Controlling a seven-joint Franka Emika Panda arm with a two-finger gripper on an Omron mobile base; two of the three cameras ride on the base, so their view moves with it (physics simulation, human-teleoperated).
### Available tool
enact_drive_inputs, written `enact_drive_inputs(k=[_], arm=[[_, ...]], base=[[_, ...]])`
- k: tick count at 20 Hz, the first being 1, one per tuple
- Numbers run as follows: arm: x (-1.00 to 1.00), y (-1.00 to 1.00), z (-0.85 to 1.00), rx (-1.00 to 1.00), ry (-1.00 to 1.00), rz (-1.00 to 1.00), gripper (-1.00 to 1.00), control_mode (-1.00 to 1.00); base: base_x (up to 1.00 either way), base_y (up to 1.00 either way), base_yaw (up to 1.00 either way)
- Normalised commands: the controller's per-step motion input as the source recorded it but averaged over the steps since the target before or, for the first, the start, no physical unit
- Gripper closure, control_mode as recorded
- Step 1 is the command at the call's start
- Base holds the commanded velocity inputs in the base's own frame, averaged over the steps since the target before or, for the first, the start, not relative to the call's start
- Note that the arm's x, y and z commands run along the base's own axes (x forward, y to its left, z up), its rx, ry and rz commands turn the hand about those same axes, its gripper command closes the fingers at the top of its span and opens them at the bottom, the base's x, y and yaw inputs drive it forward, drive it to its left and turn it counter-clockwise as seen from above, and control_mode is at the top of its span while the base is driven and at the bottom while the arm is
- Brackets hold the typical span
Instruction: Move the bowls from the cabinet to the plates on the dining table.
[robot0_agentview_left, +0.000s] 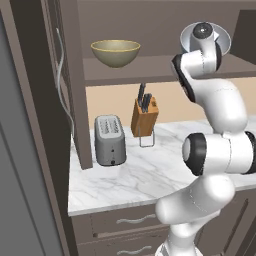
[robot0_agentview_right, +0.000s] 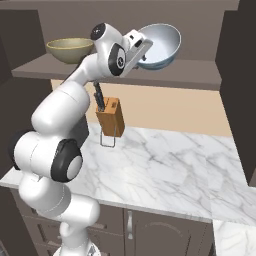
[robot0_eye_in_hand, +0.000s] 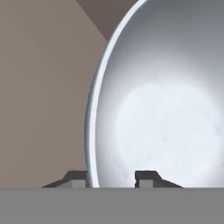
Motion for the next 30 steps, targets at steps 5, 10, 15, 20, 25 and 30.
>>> enact_drive_inputs(k=[5,10,15,20,25,30], arm=[[-0.54,0.0,0.01,-0.01,-0.04,0.0,1.0,-1.0],[-0.7,0.0,0.23,-0.01,-0.02,0.0,1.0,-1.0],[-0.8,0.02,0.22,-0.01,0.05,0.0,1.0,-1.0],[-0.9,0.03,0.09,0.0,0.14,0.0,1.0,-1.0],[-0.93,0.12,0.01,-0.02,0.1,0.0,1.0,-1.0],[-0.94,0.26,0.0,-0.04,0.03,0.0,1.0,-1.0]], base=[[0.0,0.0,0.0],[0.0,0.0,0.0],[0.0,0.0,0.0],[0.0,0.0,0.0],[0.0,0.0,0.0],[0.0,0.0,0.0]])
